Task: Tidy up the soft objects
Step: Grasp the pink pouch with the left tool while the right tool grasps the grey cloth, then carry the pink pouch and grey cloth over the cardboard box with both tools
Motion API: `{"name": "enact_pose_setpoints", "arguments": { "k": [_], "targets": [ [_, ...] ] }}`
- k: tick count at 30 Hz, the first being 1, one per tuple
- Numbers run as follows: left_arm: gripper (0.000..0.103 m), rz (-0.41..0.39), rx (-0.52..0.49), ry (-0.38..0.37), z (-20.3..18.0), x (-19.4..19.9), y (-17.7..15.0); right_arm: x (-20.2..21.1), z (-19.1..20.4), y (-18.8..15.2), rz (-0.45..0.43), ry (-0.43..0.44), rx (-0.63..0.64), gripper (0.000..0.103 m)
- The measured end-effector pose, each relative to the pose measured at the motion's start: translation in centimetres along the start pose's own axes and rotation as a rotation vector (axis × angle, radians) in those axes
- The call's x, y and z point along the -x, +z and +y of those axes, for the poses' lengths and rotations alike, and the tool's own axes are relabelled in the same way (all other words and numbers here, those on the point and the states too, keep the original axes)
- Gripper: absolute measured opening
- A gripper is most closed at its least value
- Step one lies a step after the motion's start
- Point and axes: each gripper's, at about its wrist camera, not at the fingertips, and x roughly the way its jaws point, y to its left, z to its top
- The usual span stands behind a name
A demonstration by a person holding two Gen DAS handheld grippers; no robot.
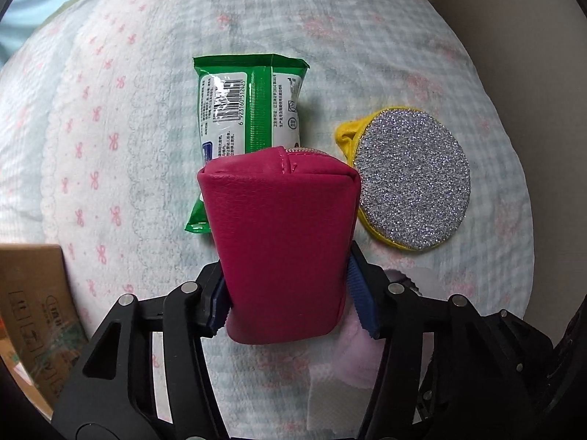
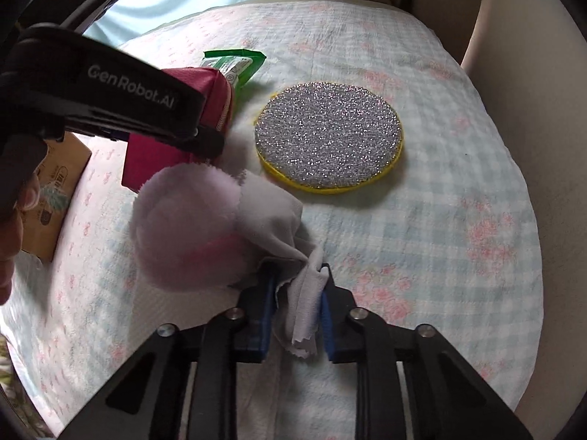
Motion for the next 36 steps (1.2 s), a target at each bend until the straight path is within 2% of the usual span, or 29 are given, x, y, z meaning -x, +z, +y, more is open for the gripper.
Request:
{"name": "enact_pose_setpoints", "arguments": {
  "k": [2,7,21,27,36],
  "targets": [
    [0.047,0.002,-0.003,-0.001,-0.1,0.1,0.0,0.1,0.0,0.2,0.001,0.015,-0.015,0.012],
    [0.044,-0.005,-0.011,-0.002,-0.1,0.8,-0.2,1.1,-0.3,0.4,-0.015,0.042,-0.071,0.011],
    [0.040,-0.057,-0.031,-0.001,0.3,5.2,-0.5,5.5,0.1,1.2,-0.089,0.006,-0.122,0.010],
    [0.040,-0.097,-0.031,-0.008,0.6,8.9,-0.8,8.8,1.0,2.1,-0.137,-0.018,-0.118,0.010],
    [0.040,-0.189,-0.028,-0.033,1.4,17.3,-3.2,16.2,3.6,3.8,-0.214,-0.052,-0.124,0.010]
  ]
}}
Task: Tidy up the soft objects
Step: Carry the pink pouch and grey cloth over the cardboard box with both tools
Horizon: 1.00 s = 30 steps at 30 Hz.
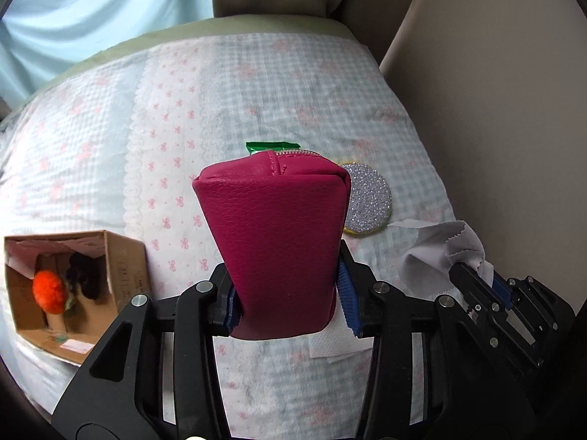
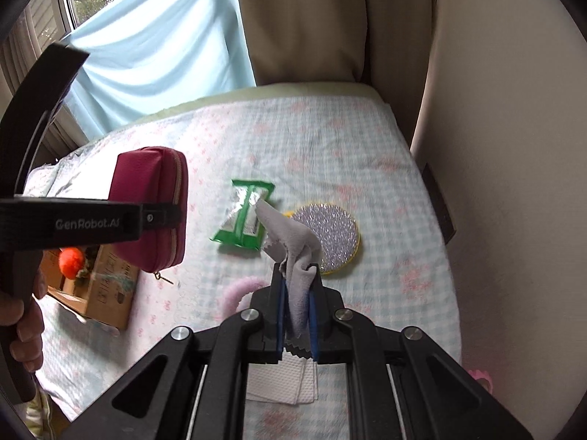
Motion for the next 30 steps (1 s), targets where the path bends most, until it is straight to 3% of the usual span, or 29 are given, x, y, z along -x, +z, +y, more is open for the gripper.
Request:
{"name": "enact_pose_setpoints", "arguments": {
  "k": [8,18,25,30],
  "targets": [
    [0.040,-0.093,0.018,-0.024,3.7,8.6,-2.2,7.2,5.9,2.4,-0.055,-0.023,0.035,0.010],
    [0.040,-0.164,0.012,-0.014,13.4,17.7,-5.0,13.5,16.4,4.4,-0.110,-0.034,0.017,0.010],
    [0.040,-0.166,0.053,0.004,22.7,20.9,-7.8,14.0,24.9,4.8,-0.119,-0.002,0.022,0.010],
    [0.040,-0.136,0.076,0.019,29.5,20.9,-9.2,12.4,30.9,5.0,-0.094,0.017,0.011,0.010]
  ]
}}
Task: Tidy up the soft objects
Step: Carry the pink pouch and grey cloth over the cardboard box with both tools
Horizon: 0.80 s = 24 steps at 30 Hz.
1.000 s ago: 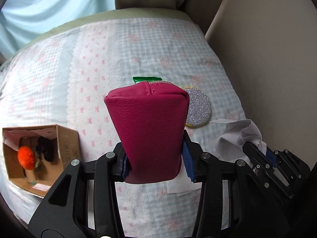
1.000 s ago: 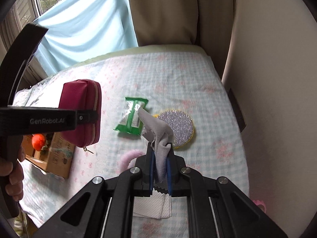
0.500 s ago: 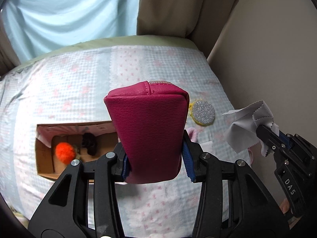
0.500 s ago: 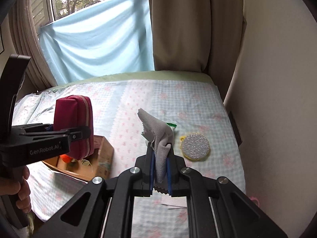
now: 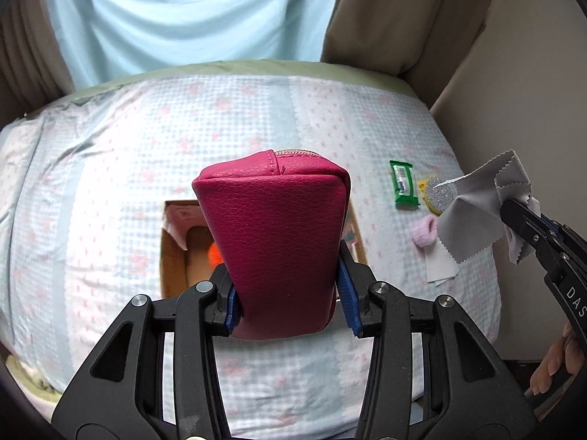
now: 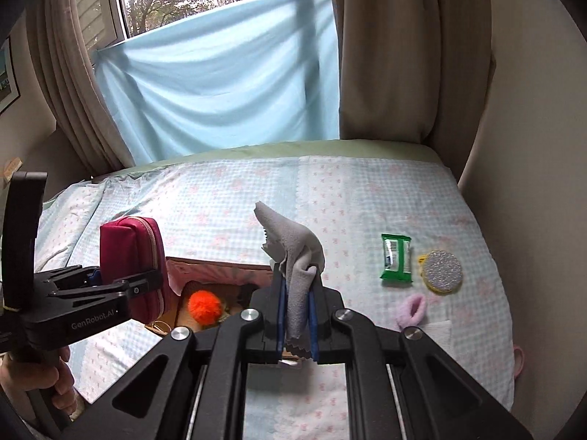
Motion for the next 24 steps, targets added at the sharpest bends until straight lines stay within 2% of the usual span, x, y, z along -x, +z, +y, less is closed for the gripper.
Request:
{"name": "enact_pose_setpoints", "arguments": {
  "k": [7,14,20,24],
  "targets": [
    [0.040,0.054,0.018,0.019,7.3,-2.8,0.2,-4.6,5.5,-0.2,0.059,0.015,-0.043,0.010],
    [0.040,0.107,0.050,0.019,11.6,-6.4,-0.1,-10.3,7.2,-1.0,0.142,0.053,-0.083,0.010],
    [0.040,0.186,0.046,0.007,11.9,-10.7,-1.4,-15.5,6.9,-1.9,0.232,0.098,-0.122,0.010],
    [0.040,0.238,-0.014,-0.005,10.6,-13.7,-2.1,-18.9,6.2,-2.5,0.302,0.104,-0.146,0.010]
  ]
}}
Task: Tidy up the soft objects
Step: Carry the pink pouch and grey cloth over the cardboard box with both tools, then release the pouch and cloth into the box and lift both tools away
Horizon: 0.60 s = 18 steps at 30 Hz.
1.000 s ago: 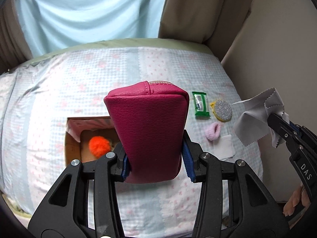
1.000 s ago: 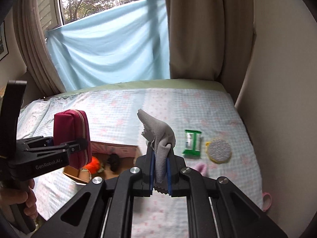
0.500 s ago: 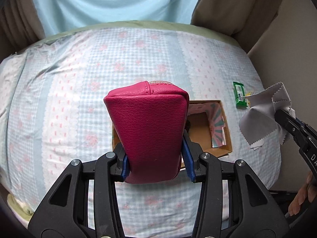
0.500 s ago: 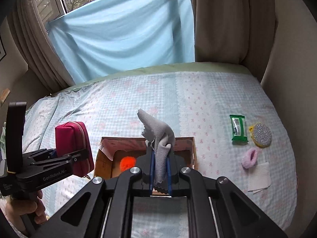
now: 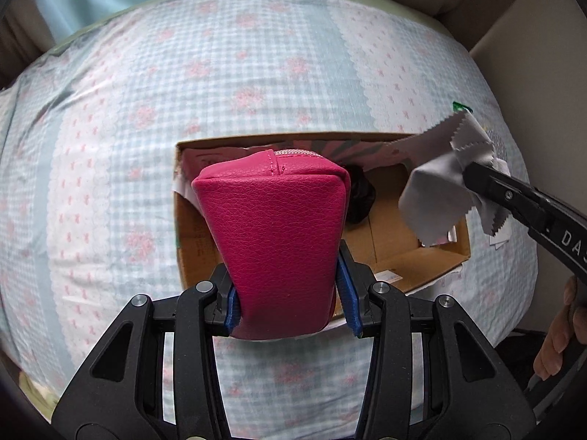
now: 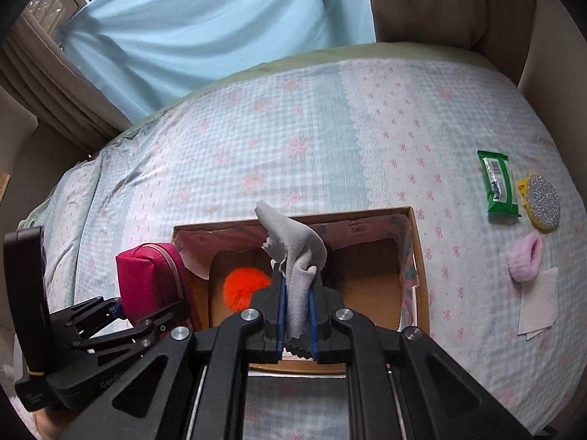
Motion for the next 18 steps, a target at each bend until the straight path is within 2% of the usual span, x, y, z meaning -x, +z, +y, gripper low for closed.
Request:
{"name": "enact_pose_setpoints", "arguments": {
  "k": [6,12,13,14,15,16,17,18],
  "targets": [
    [0.040,0.076,-0.106,-0.009,-2.3,-4.7,0.4,-4.1,-2.2,0.6,0.084,0.001,-0.042,0.010],
    [0.040,0.119,-0.204,-0.013,-3.8,-7.1,0.6,-6.4,-3.0,0.8,0.141,-0.004,-0.055,0.010],
    [0.047,0.121,-0.224,-0.018,-4.1,-7.2,0.6,-6.6,-3.0,0.9,0.146,0.000,-0.058,0.010],
    [0.065,0.119,-0.237,-0.028,-4.3,-7.2,0.7,-6.9,-3.1,0.9,0.150,0.005,-0.059,0.010],
    [0.079,0.121,-0.248,-0.037,-4.4,-7.3,0.6,-7.1,-3.2,0.9,0.157,0.005,-0.060,0.014],
    [0.103,0.123,-0.257,-0.037,-4.5,-7.3,0.6,-7.4,-3.3,0.9,0.164,0.001,-0.060,0.023],
    [0.103,0.122,-0.264,-0.032,-4.4,-7.3,0.4,-7.6,-3.4,0.9,0.172,0.001,-0.058,0.056],
    [0.103,0.114,-0.268,-0.023,-4.2,-7.1,0.3,-7.8,-3.5,0.8,0.178,0.004,-0.058,0.101]
  ]
}}
